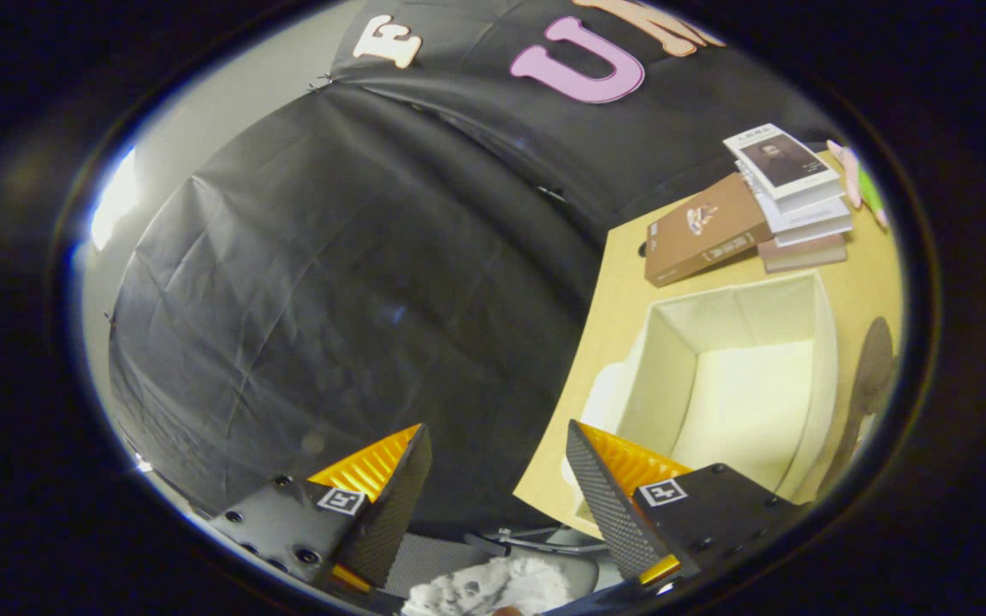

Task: Open the storage box then place both shoes into the box .Put the left shoe in first, then the right shoe, with the right side of both shoes facing outward in a uniform manner.

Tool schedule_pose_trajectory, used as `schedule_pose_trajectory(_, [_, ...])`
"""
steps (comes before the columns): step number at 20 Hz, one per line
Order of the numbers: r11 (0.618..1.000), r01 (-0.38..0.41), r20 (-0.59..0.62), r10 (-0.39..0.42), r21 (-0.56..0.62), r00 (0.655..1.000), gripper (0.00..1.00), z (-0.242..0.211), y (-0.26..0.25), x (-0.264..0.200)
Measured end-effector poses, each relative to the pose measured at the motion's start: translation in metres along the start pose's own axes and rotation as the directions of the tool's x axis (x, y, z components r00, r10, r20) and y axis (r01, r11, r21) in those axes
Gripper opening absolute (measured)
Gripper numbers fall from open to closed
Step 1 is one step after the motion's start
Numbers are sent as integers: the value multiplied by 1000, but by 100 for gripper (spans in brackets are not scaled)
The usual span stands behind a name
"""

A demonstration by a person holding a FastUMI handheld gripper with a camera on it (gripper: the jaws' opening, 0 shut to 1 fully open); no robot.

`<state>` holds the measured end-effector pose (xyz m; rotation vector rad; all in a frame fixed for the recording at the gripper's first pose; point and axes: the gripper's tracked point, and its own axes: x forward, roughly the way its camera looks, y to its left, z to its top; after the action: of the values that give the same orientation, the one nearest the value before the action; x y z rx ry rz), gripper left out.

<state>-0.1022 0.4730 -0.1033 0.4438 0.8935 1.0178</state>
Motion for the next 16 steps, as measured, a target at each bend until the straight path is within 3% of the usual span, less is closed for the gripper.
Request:
schedule_pose_trajectory(4, [991, 136, 53, -135, -13, 989, 99, 18, -62, -48])
schedule_pose_trajectory(7, [957, 289, 88, -287, -17, 954, 99, 28, -125, -92])
schedule_pose_trajectory(12, [844, 536, 97, -533, 0, 840, 99, 29, -229, -163])
schedule_pose_trajectory(16, [732, 681, 2, -681, 9, 732, 99, 9, -309, -191])
